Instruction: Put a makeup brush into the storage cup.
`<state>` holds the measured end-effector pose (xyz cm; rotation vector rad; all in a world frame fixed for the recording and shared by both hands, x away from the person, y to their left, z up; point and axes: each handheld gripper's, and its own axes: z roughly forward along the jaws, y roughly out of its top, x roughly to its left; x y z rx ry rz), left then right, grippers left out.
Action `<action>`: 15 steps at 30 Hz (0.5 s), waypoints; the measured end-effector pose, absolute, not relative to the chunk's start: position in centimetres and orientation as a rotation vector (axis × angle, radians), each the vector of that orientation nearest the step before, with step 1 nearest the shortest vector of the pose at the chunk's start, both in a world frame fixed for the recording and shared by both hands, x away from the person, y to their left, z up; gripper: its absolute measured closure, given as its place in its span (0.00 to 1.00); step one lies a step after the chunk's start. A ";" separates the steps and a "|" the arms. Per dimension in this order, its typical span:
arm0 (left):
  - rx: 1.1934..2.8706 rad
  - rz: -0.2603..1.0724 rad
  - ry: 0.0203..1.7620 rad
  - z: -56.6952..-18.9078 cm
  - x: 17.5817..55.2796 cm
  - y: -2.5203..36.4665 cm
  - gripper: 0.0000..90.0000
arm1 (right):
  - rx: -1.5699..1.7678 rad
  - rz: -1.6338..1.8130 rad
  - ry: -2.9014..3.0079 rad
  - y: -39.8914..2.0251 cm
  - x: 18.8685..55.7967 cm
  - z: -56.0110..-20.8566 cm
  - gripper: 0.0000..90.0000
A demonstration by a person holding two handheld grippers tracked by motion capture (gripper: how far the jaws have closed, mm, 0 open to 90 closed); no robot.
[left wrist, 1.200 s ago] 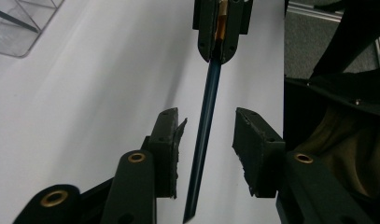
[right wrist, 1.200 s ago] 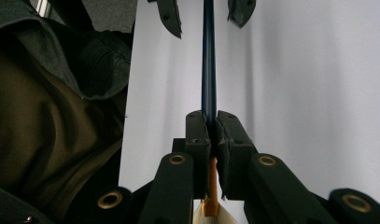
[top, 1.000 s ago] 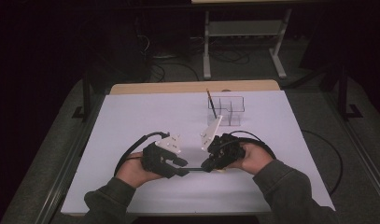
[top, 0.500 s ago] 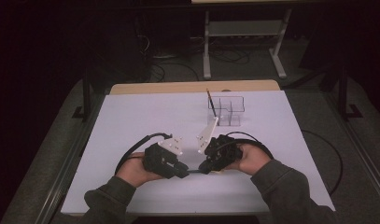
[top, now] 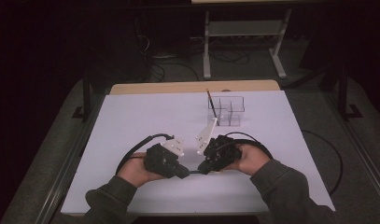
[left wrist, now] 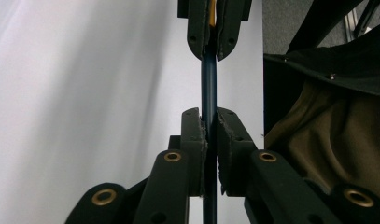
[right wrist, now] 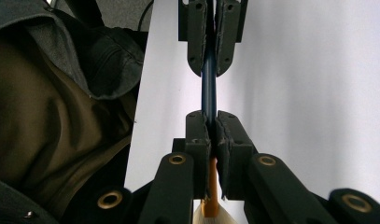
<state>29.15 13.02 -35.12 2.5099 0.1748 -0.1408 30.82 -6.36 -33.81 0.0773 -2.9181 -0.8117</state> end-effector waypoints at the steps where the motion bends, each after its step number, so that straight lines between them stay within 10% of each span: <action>1: 2.518 -0.140 0.167 -35.1 29.2 13.0 0.92 | 0.078 -0.812 -2.919 -6.4 30.8 -33.8 0.92; 15: 2.532 -0.126 0.179 -35.4 29.3 12.9 0.93 | 0.075 -0.819 -2.938 -6.4 30.9 -34.0 0.91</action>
